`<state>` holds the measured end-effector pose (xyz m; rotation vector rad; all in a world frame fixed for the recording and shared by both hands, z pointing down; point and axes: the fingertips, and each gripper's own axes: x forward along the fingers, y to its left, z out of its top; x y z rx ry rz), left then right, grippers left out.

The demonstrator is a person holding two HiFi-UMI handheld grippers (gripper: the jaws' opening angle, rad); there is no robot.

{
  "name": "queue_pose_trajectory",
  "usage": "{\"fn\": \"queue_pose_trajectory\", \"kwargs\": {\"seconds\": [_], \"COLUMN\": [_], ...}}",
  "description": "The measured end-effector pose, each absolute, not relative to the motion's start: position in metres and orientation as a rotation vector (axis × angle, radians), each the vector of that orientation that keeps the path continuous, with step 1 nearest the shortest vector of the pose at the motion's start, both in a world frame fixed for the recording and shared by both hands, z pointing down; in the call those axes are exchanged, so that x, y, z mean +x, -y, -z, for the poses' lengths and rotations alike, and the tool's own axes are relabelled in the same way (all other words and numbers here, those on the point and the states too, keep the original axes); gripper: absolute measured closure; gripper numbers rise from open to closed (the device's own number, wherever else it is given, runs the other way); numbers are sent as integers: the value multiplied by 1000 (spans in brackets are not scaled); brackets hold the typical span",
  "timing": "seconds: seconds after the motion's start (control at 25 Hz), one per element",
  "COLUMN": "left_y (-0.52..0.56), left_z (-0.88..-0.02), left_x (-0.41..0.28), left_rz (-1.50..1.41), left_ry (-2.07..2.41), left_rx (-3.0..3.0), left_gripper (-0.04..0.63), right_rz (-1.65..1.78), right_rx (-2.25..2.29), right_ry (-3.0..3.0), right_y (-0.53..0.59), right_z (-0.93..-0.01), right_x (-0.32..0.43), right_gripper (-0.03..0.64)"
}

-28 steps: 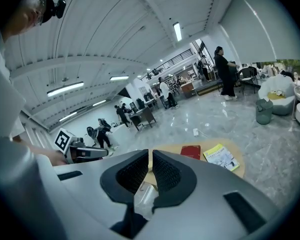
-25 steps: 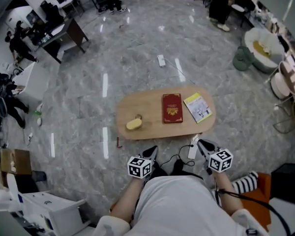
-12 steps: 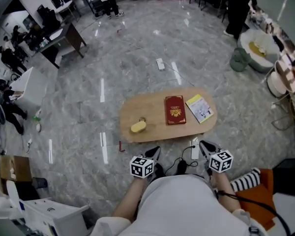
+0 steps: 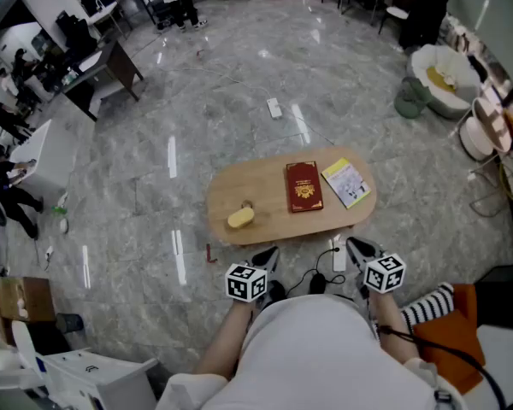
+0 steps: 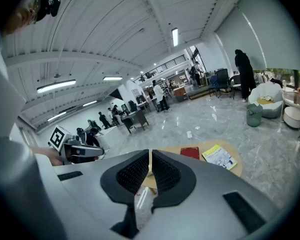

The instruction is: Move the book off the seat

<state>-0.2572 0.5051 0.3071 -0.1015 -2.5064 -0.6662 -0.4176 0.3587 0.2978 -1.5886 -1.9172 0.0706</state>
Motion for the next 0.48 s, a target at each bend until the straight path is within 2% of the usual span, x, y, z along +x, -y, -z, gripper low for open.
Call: {"fn": "queue_pose_trajectory", "kwargs": {"seconds": [0.48], "left_y": [-510], "left_z": [-316], "left_x": [-252], "left_rz": [670], "left_ry": [2472], "left_rx": [-83], "left_gripper": [594], "right_rz": [-90], "right_rx": [-1560], "right_ry": [1934], "right_y": [-361], "right_z": [-300], "right_x": [-415], "right_gripper": [570]}}
